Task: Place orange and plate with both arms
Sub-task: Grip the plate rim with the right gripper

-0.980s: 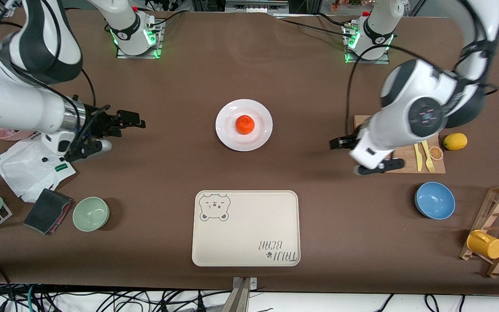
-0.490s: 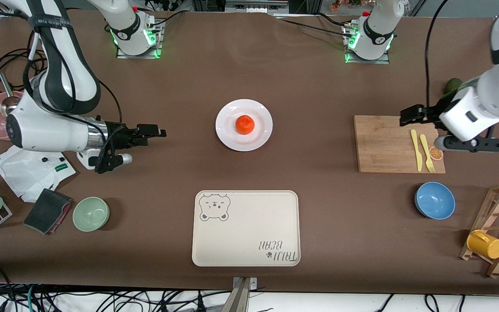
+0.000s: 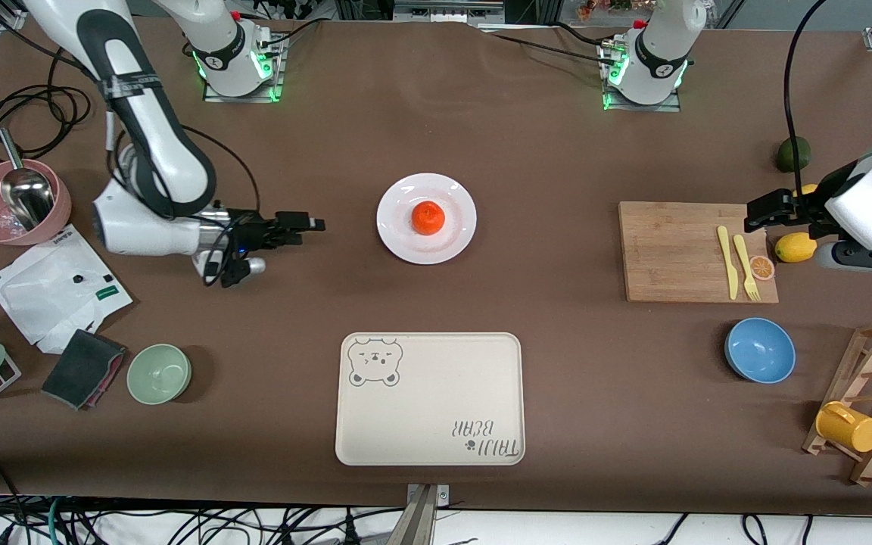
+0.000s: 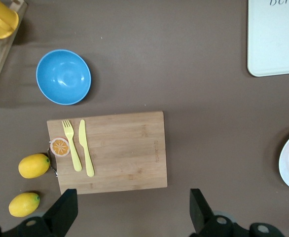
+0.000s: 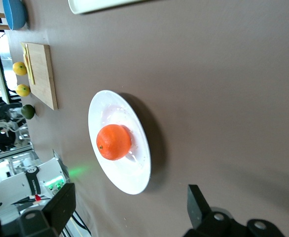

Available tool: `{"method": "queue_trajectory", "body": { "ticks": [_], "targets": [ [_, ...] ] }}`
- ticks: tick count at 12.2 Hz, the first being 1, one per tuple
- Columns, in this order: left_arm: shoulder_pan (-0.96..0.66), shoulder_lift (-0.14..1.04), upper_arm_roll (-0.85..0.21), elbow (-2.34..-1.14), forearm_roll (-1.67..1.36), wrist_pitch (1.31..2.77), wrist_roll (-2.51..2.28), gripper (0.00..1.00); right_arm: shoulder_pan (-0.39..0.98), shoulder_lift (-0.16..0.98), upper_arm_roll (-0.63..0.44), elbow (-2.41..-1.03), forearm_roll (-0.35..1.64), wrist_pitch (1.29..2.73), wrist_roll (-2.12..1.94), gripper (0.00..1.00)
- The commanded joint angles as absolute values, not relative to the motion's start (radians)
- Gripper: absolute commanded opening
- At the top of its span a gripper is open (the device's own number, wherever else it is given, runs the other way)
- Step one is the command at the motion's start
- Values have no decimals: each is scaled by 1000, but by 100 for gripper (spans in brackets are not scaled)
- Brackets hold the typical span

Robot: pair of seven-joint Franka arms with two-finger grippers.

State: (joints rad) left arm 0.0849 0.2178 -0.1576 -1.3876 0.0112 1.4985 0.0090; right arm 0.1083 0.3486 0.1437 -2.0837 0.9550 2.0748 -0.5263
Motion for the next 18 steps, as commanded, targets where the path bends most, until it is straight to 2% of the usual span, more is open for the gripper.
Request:
{"method": "queue_trajectory", "body": {
  "ticks": [1,3,7,13,18],
  "targets": [
    [57,71,-111,-1589,22,1601,18,100,103,324,239,-2178,1060,2207,-560,100],
    [-3,-10,-19,-1690,-39,1621,17,100,104,333,308,-2213,1119,2313,-590,100],
    [-8,-12,-37,-1675,-2,1620,28,100,107,399,386,-2217,1210,2442,-620,100],
    [-12,3,-40,-1649,37,1617,25,100,121,454,388,-2215,1321,2477,-736,99],
    [-5,3,-38,-1649,38,1608,26,100,155,489,396,-2207,1354,2537,-742,92]
  ]
}}
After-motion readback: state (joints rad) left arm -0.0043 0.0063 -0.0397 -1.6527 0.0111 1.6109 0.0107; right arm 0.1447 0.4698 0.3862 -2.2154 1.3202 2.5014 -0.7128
